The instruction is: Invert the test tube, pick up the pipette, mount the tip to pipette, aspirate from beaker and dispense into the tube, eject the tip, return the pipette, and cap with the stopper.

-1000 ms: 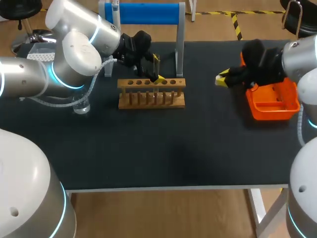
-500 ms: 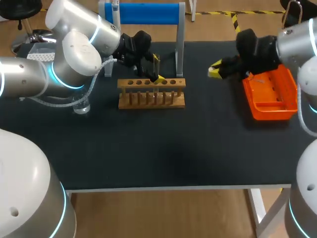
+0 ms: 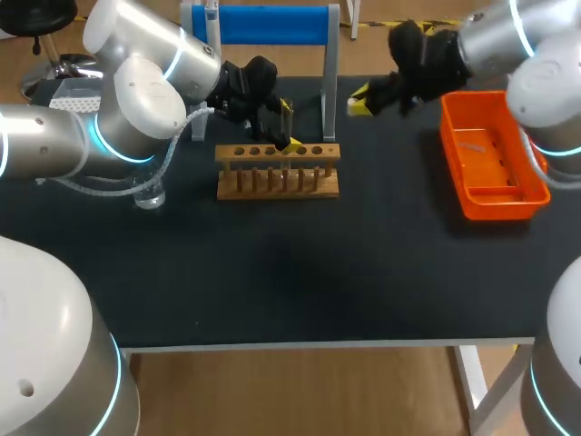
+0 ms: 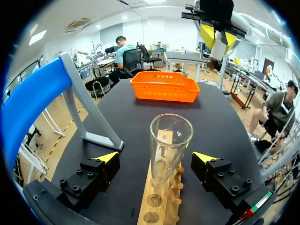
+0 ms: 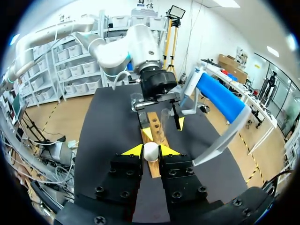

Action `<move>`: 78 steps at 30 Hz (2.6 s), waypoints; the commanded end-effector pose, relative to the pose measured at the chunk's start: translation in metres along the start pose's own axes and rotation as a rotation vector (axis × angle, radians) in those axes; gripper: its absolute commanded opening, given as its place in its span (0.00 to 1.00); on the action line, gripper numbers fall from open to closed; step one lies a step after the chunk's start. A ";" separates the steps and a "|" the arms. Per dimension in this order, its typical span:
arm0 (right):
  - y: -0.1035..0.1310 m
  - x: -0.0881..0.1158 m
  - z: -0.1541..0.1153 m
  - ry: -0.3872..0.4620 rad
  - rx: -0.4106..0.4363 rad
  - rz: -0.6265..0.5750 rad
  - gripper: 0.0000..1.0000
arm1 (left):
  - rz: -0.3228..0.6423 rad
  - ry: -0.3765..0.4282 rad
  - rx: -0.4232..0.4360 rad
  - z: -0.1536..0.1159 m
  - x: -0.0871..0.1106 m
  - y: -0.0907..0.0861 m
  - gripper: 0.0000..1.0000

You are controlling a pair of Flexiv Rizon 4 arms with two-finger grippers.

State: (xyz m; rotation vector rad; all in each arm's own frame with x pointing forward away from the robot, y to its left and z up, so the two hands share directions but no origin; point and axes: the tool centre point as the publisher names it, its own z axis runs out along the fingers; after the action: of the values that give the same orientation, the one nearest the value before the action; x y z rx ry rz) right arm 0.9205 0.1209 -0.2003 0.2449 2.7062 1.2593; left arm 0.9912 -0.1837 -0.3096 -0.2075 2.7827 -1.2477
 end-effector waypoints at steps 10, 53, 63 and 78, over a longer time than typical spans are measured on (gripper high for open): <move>0.021 -0.019 0.025 0.057 0.050 -0.018 0.00 | -0.001 0.002 -0.003 -0.001 0.000 -0.001 1.00; 0.055 -0.030 0.082 0.068 0.072 -0.044 0.00 | -0.001 0.002 -0.003 -0.001 0.000 -0.001 1.00; 0.056 -0.032 0.091 0.071 0.077 -0.045 0.00 | -0.001 0.002 -0.003 -0.001 0.000 -0.001 1.00; 0.050 -0.036 0.098 0.071 0.102 -0.043 0.00 | -0.001 0.002 -0.003 -0.001 0.000 -0.001 1.00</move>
State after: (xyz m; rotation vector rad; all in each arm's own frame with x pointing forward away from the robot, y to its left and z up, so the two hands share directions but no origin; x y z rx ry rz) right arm 0.9773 0.2170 -0.2221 0.1559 2.8150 1.1524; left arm 0.9911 -0.1838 -0.3096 -0.2075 2.7826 -1.2478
